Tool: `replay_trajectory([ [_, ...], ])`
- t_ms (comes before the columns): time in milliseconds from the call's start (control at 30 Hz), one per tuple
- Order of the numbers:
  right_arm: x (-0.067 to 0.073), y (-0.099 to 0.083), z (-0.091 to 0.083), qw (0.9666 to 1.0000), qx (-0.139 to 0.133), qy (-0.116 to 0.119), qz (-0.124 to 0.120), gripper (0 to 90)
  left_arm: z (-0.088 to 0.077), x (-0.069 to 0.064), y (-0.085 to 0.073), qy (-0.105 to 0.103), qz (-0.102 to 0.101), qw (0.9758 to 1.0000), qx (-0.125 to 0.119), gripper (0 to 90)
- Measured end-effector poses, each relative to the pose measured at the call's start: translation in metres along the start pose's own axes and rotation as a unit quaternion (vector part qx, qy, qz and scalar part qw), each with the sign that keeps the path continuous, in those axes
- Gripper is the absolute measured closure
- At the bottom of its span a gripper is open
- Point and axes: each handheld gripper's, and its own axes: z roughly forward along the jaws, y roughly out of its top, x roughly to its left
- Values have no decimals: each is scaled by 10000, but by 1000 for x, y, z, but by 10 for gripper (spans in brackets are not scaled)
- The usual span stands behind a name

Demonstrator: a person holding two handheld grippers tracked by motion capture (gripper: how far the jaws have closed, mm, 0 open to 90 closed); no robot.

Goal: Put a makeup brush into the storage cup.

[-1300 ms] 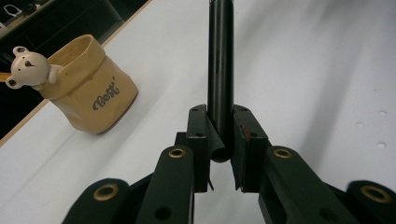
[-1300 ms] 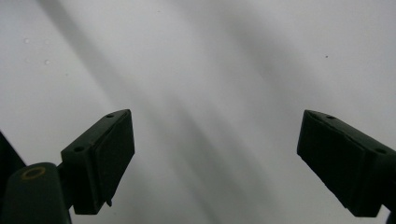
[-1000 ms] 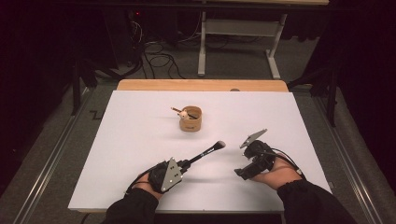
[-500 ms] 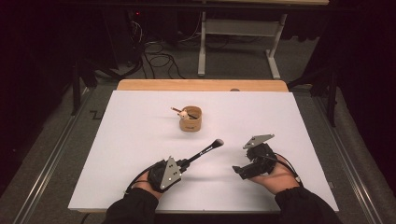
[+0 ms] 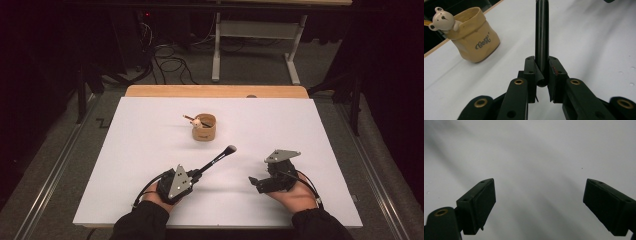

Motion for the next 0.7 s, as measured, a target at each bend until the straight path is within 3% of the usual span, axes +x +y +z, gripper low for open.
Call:
replay_trajectory([
  [367, -6, -19, -1, 9983, -470, -64, 341, 115, 1, 2, -1, -52, -173, 9998, -14, 792],
  [700, -9, -25, -5, 9963, -750, -61, 408, 114, 3, 3, -2, -74, -263, 9996, 4, 792],
])
